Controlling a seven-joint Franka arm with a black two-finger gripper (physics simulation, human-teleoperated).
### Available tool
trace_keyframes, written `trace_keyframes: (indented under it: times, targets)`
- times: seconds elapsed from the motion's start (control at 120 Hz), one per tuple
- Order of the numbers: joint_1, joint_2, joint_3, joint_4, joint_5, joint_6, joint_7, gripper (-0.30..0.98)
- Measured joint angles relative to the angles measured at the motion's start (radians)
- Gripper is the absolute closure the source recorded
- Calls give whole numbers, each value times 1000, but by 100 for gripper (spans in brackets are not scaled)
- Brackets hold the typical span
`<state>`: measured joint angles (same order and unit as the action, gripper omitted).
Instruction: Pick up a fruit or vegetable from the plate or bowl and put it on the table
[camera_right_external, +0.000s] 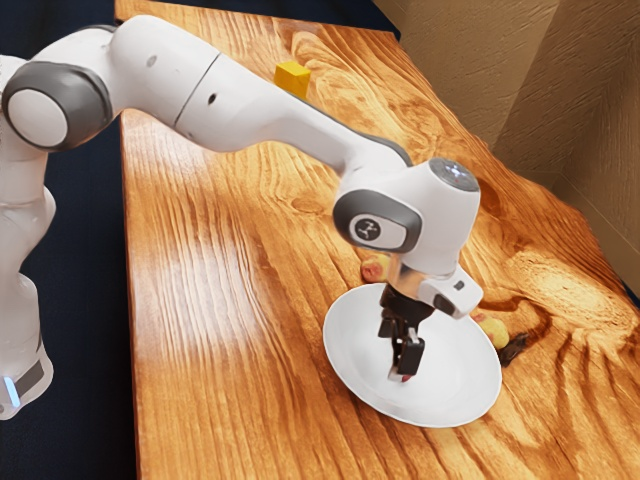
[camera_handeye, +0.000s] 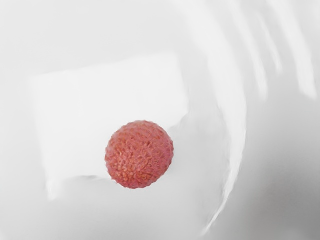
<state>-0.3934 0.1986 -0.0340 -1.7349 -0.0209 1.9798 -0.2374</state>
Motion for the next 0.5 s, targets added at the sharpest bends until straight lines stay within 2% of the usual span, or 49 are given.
trace_keyframes:
  times: [0.5]
  targets:
    - [30, 70, 11, 4, -34, 111, -7, 2]
